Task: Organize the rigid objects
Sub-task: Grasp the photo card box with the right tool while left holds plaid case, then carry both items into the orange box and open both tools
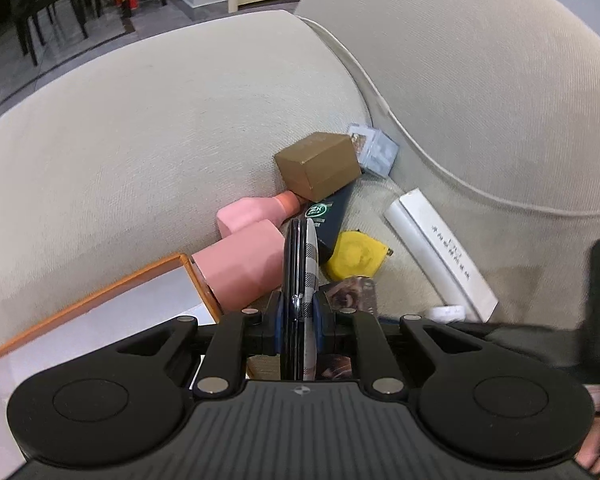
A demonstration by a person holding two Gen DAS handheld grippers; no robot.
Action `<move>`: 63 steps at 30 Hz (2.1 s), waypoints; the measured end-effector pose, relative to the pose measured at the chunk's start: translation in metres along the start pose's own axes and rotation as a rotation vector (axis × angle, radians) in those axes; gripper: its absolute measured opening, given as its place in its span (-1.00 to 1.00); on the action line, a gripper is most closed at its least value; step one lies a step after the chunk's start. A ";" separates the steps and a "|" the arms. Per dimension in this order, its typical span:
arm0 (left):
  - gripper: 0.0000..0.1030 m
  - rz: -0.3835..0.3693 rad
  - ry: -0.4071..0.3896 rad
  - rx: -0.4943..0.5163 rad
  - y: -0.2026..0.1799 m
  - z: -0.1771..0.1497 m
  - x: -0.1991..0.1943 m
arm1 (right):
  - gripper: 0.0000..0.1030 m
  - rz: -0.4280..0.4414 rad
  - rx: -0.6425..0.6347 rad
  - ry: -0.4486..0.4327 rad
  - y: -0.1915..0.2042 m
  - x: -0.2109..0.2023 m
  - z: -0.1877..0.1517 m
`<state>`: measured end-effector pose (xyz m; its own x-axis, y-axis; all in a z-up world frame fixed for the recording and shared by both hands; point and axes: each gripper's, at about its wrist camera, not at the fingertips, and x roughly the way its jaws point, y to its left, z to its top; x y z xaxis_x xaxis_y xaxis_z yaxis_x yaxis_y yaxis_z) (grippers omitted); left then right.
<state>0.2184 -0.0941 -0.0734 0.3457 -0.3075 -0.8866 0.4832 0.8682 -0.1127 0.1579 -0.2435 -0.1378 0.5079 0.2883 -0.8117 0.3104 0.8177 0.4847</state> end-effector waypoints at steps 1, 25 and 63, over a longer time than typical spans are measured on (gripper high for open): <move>-0.69 -0.002 -0.006 -0.009 0.000 0.000 -0.002 | -0.55 0.018 0.004 0.021 -0.001 0.006 0.002; -0.70 0.099 -0.211 -0.493 0.156 -0.105 -0.129 | -0.58 0.265 -0.341 0.035 0.149 -0.056 -0.041; -0.38 0.345 -0.201 -0.354 0.193 -0.128 -0.143 | -0.58 0.175 -0.294 0.321 0.213 0.106 -0.066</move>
<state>0.1596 0.1669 -0.0258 0.6005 -0.0193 -0.7994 0.0251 0.9997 -0.0052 0.2243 -0.0059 -0.1418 0.2441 0.5359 -0.8082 -0.0225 0.8363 0.5478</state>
